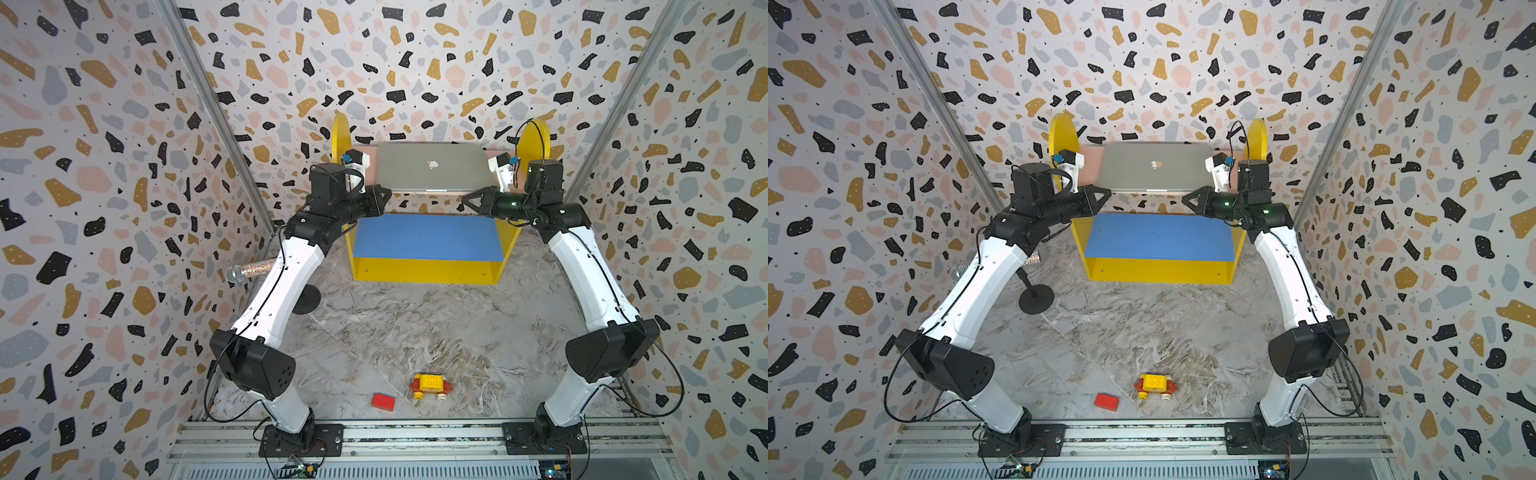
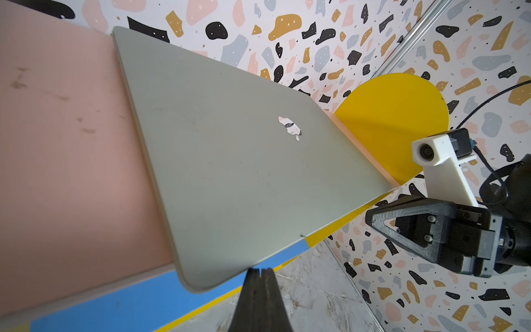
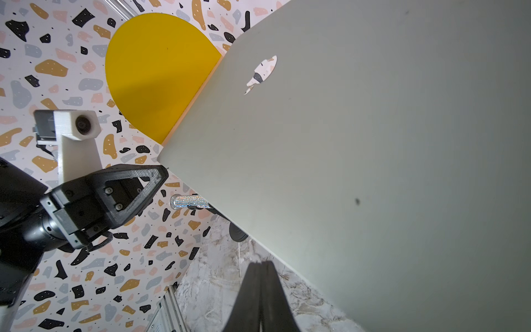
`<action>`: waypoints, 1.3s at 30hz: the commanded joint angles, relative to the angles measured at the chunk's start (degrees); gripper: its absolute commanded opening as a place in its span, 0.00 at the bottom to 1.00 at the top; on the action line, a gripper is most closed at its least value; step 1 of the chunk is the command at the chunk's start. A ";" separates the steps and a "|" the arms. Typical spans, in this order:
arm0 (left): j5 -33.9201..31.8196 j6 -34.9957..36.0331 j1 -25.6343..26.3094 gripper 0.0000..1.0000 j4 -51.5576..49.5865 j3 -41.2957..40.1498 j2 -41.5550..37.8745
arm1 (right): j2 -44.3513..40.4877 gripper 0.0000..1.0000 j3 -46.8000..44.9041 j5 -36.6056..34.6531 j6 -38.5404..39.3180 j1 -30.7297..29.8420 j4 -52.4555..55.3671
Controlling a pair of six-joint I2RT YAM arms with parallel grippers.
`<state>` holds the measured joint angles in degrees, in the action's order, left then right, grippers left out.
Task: Close the laptop lid and set it aside
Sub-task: Place the laptop on the shelf.
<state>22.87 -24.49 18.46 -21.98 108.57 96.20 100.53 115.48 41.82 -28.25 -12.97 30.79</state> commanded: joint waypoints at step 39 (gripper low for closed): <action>-3.40 1.58 -0.53 0.00 2.56 1.77 -0.55 | -12.28 0.08 -6.84 -2.26 3.76 1.87 -0.20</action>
<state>20.25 -23.16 18.33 -24.45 110.39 97.71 91.37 109.10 40.12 -25.76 -11.49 30.96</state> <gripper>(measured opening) 0.045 0.082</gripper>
